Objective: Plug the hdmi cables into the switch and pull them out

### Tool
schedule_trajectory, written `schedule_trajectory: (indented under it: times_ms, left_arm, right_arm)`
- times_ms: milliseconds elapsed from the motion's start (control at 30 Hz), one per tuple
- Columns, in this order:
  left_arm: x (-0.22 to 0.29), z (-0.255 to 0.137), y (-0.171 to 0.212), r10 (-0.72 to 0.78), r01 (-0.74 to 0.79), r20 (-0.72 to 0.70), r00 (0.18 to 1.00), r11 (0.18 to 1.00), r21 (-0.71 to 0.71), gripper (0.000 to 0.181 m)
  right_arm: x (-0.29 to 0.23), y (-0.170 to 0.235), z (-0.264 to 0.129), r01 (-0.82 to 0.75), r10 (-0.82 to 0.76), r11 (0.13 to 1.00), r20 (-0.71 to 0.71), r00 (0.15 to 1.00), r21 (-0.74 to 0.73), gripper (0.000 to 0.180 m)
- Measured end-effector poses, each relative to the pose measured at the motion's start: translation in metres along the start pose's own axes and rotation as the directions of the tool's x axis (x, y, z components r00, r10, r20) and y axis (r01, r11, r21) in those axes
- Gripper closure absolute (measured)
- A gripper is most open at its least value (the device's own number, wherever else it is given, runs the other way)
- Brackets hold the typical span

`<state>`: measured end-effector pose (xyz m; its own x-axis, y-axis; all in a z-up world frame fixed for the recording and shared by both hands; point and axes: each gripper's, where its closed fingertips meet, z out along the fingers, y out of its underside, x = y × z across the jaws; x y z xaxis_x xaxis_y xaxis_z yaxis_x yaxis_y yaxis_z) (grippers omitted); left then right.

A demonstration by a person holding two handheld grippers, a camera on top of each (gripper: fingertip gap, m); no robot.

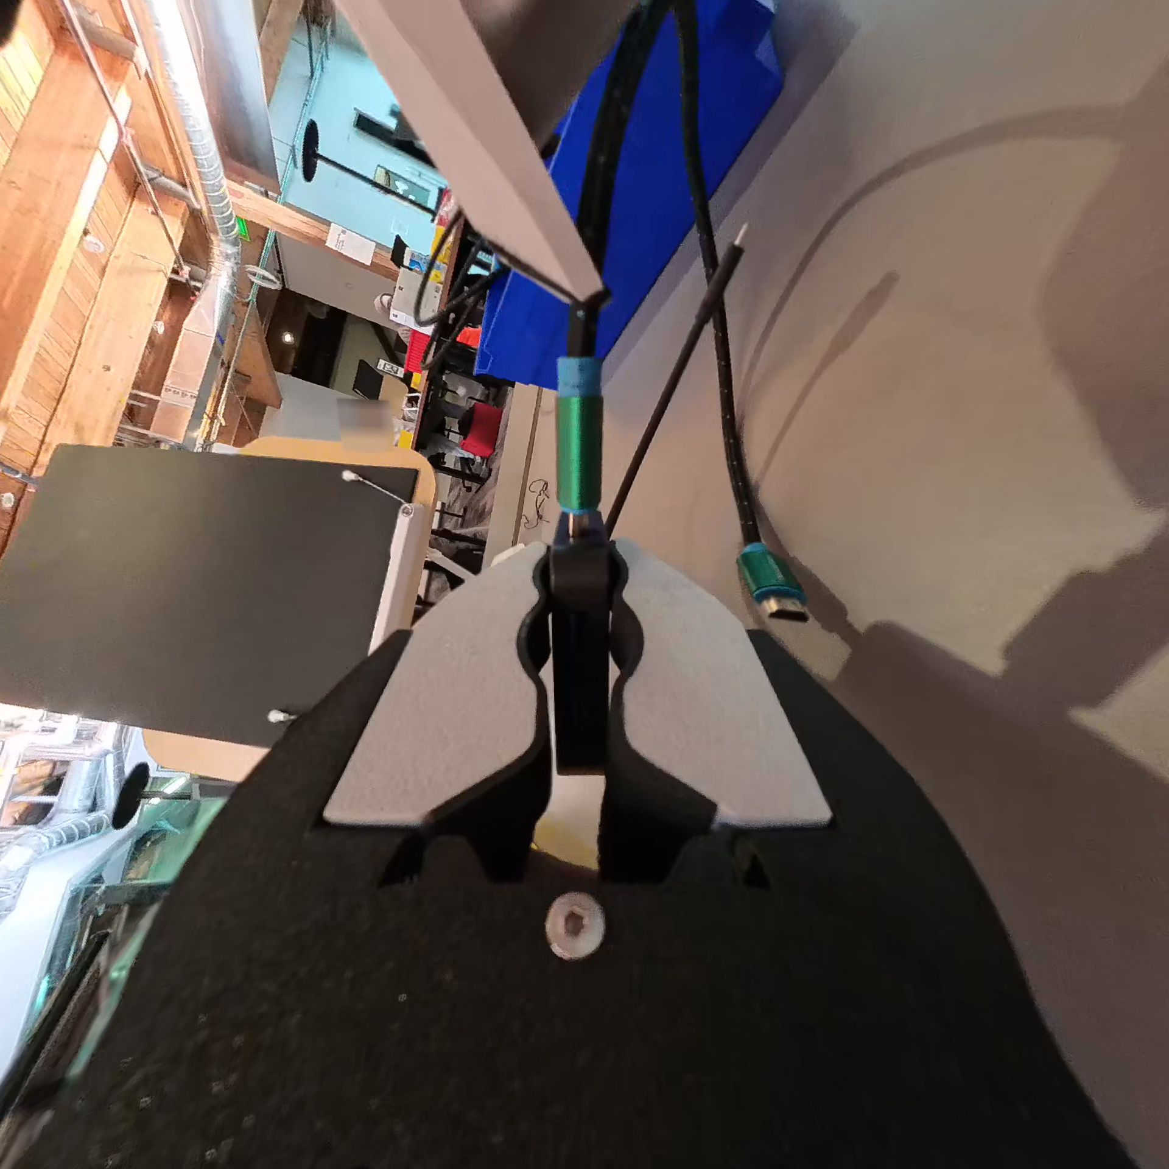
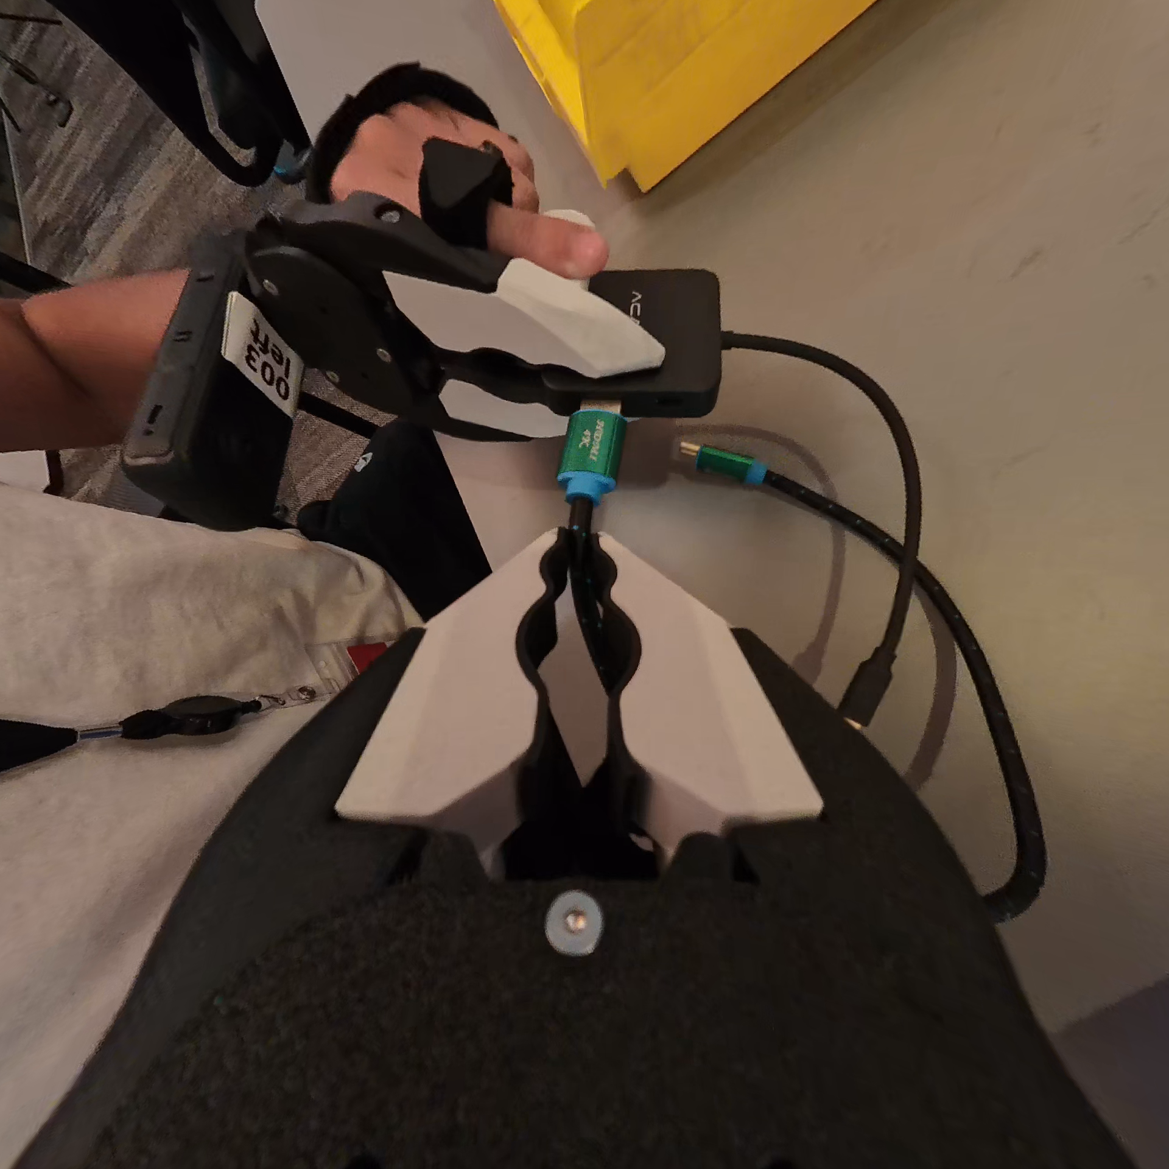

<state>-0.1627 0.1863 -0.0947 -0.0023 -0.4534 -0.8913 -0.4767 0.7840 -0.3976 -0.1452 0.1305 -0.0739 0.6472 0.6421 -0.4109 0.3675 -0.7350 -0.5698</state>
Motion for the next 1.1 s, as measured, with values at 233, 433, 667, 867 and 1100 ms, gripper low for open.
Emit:
schedule_trajectory:
  times_ms: [233, 433, 667, 867, 1100]
  left_arm:
    - [0.004, 0.0, -0.005, -0.04, 0.04, -0.008, 0.999, 0.999, 0.001, 0.167]
    - [0.005, 0.001, -0.008, 0.011, -0.011, 0.0, 1.0, 1.0, -0.028, 0.167]
    - [0.006, 0.005, -0.007, -0.115, 0.116, 0.011, 0.993, 0.99, -0.078, 0.168]
    - [-0.003, 0.014, 0.006, -0.438, 0.438, 0.01, 0.899, 0.898, -0.055, 0.167]
    - [-0.055, -0.004, 0.017, -0.957, 0.968, -0.184, 0.226, 0.199, 0.152, 0.167]
  right_arm:
    - [-0.003, 0.004, -0.001, -0.04, 0.039, 0.999, 0.078, 0.996, 0.008, 0.174]
    - [0.003, 0.008, -0.002, -0.1, 0.096, 0.995, 0.152, 0.984, 0.016, 0.174]
    - [0.01, -0.004, -0.002, -0.001, 0.002, 0.998, -0.009, 1.0, 0.057, 0.174]
    - [0.016, -0.034, -0.018, 0.152, -0.106, 0.961, -0.197, 0.975, 0.231, 0.161]
    - [0.023, -0.033, -0.074, 0.125, 0.043, 0.654, -0.202, 0.978, 0.746, 0.149]
